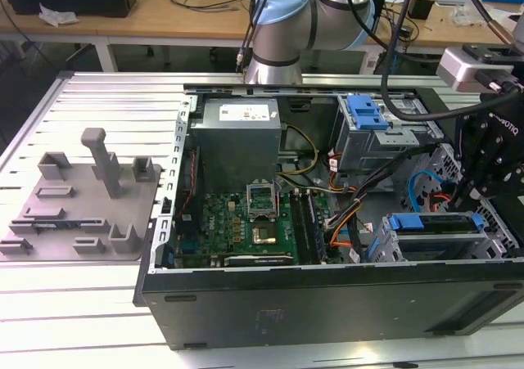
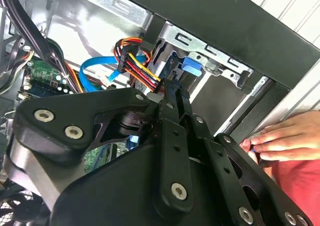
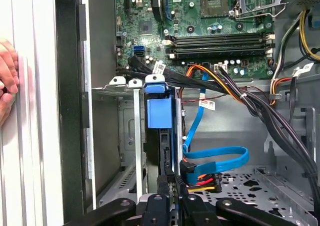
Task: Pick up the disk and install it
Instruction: 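Insert the first disk wire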
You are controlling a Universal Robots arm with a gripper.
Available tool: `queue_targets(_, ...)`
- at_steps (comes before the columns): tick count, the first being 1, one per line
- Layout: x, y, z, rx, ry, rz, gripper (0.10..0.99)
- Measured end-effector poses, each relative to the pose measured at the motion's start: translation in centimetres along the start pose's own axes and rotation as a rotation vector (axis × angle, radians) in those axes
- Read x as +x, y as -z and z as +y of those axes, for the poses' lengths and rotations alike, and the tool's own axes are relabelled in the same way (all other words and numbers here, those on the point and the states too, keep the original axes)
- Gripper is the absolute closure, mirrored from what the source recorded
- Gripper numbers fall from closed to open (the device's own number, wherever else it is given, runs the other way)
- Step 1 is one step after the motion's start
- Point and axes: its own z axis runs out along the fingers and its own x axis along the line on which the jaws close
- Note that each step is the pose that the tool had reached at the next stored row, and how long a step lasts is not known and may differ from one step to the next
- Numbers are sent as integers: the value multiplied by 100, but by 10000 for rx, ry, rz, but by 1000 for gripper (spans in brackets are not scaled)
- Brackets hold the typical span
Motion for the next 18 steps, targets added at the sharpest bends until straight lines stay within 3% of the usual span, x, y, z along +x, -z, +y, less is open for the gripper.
queue_targets(18, 5, -23, 13, 0, 0, 0, 918)
